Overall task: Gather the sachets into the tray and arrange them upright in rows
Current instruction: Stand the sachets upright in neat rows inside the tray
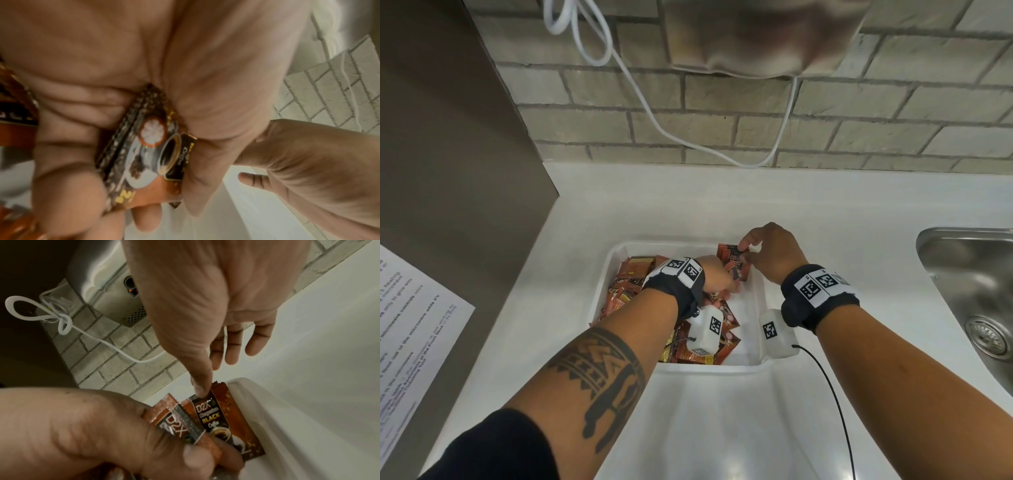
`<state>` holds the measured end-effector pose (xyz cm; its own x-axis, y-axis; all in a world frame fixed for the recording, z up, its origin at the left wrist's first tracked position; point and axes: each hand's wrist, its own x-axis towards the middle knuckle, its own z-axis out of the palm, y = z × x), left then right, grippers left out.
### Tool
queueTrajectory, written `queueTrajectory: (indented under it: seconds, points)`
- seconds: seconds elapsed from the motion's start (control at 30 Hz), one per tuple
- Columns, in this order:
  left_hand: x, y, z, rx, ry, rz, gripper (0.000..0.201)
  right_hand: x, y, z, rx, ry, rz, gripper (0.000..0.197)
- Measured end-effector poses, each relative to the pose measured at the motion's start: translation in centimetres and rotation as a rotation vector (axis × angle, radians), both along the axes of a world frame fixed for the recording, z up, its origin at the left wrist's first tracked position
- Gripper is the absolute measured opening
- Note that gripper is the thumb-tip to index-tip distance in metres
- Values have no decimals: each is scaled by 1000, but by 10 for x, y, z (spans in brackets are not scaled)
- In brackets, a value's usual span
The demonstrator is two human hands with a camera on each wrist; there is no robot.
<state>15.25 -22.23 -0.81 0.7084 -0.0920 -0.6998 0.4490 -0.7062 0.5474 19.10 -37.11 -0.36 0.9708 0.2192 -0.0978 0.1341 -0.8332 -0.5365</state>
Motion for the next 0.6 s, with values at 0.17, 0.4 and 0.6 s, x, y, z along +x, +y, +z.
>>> queueTrajectory:
  seconds: [0.17, 0.4, 0.6]
  points:
    - [-2, 3, 1, -111, 35, 100, 18, -2, -3, 4, 31, -32, 14, 11]
    - [-3, 19, -1, -544, -25, 318, 13, -16, -11, 15, 185, 7, 86, 7]
    - [-6, 22, 6, -726, -118, 288, 17, -11, -11, 19, 357, 86, 66, 7]
